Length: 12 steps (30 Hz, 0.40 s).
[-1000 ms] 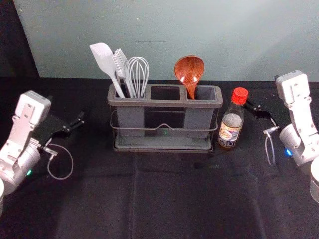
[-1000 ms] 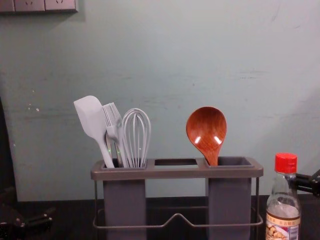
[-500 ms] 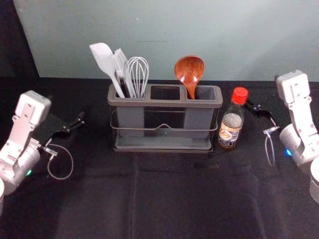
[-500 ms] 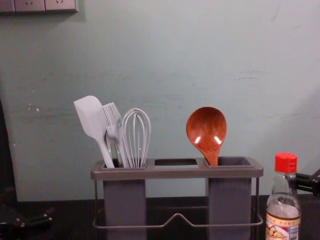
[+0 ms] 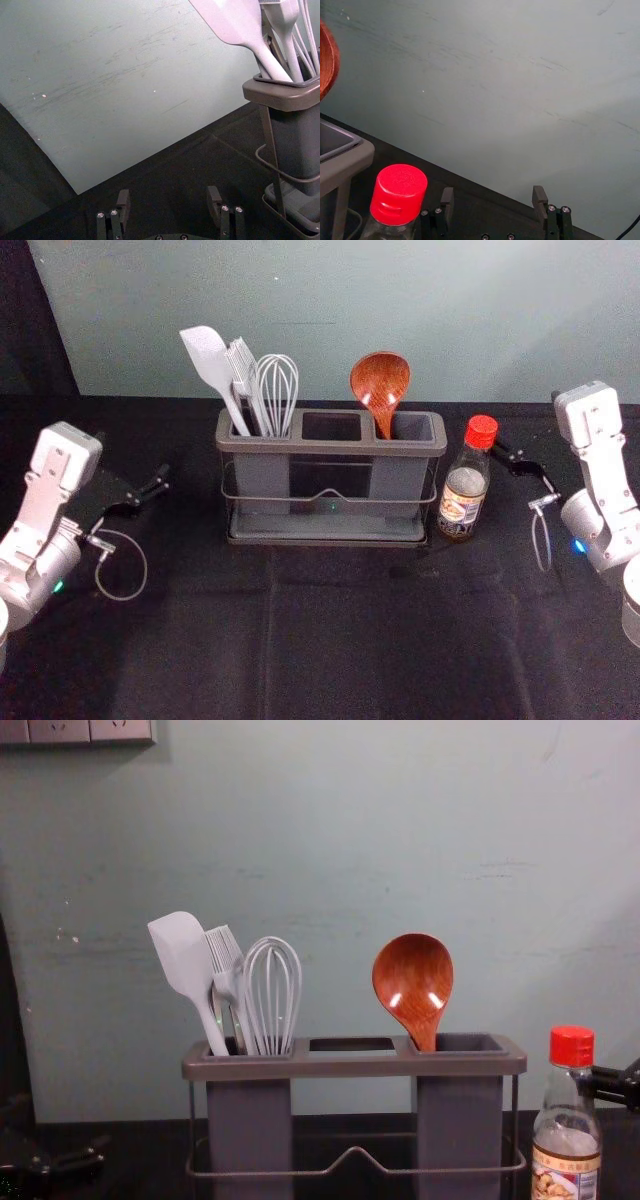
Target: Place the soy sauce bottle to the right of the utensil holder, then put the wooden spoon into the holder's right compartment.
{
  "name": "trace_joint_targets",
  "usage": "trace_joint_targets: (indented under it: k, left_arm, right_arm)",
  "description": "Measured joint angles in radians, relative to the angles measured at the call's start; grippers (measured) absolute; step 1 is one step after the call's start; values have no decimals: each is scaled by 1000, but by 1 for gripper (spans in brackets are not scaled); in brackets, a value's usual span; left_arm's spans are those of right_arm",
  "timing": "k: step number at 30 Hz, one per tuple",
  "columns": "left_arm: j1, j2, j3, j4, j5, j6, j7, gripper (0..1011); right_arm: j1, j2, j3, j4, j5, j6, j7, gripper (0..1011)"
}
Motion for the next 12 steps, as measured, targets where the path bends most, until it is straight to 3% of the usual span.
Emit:
trace_joint_targets:
  k: [12]
  left_arm:
    - [0, 0, 0, 0, 0, 0, 0, 1005]
  right_arm:
    - [0, 0, 0, 0, 0, 0, -1, 1004]
